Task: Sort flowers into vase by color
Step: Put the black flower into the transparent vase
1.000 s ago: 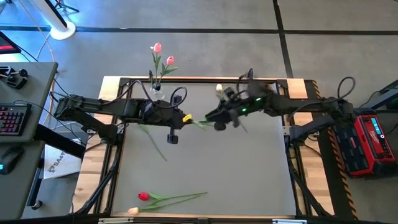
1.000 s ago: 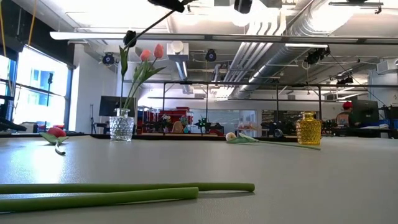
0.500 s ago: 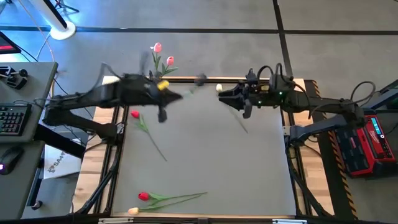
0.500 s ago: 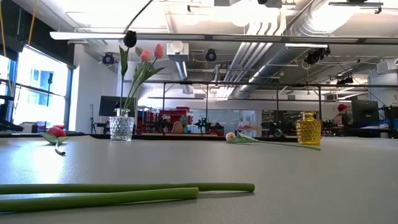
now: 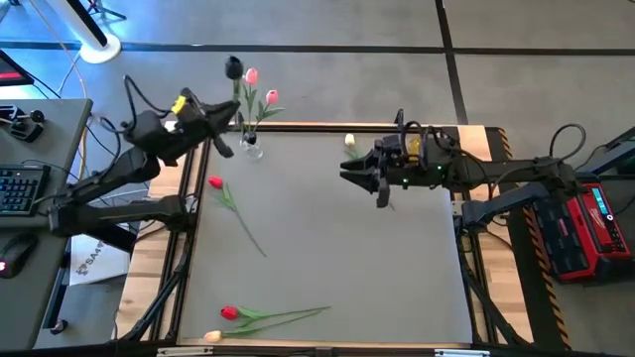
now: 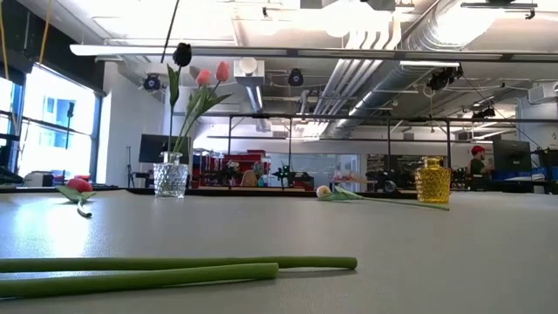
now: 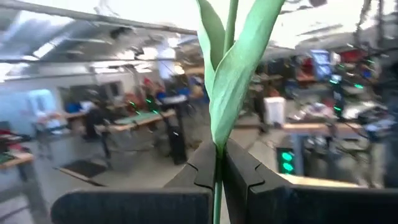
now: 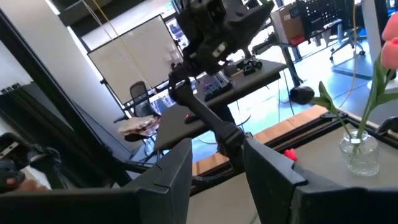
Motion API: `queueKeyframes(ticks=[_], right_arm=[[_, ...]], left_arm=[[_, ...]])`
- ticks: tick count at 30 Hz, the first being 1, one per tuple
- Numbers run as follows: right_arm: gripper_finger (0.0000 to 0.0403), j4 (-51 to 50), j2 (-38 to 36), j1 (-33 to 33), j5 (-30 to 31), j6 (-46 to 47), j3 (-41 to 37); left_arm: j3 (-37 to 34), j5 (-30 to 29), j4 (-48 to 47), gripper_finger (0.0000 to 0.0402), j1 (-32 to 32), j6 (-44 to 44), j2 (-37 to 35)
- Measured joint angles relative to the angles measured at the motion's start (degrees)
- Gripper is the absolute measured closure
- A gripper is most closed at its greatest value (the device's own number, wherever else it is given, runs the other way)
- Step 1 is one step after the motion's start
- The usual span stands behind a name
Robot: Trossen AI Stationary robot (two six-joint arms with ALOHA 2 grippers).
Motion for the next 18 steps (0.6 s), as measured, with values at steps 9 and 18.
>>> queueKeyframes(ticks=[9,18], right_arm=[[0.027,0.53,-0.01,1.21,0.18,0.63,0.0],[0.027,-0.74,0.0,6.77,9.73,0.75,0.0]], left_arm=[[-10.35,5.38,10.09,0.0401,11.05,-0.32,1.85],[-21.4,15.71,29.54,0.0401,25.22,-8.56,4.81]])
